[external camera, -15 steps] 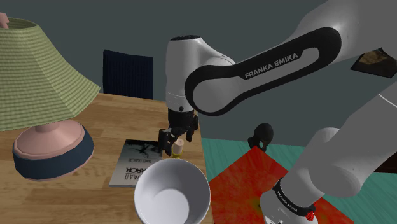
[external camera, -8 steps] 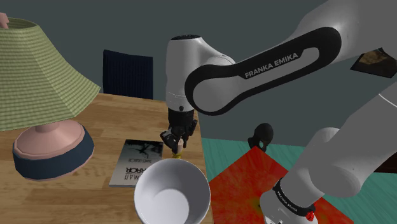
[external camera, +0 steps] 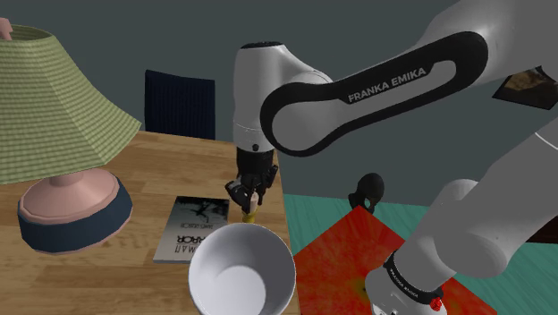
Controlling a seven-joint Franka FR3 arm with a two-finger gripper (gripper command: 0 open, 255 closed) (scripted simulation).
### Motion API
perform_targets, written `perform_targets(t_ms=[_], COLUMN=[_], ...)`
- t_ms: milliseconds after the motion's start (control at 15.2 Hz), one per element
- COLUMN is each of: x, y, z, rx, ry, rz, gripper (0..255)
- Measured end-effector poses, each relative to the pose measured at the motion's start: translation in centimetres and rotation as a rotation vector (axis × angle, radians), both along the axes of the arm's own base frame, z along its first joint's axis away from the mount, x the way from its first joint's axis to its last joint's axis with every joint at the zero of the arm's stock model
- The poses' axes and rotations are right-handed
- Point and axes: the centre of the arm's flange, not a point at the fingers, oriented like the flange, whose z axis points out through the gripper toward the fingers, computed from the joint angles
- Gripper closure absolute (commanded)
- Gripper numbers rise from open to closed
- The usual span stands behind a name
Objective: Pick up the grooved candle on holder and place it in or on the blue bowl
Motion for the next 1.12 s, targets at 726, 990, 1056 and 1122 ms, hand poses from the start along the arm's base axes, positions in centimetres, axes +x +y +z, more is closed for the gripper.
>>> perform_targets(t_ms=[726,990,1056,1122], x=[-0.1,0.0,0.1,0.1], y=[0.0,0.0,0.0,0.0], z=[5.6,7.8,8.2,8.8], rx=[0.000,0.000,0.000,0.000], ry=[0.000,0.000,0.000,0.000], rz=[0.000,0.000,0.000,0.000], gripper=[255,255,255,255])
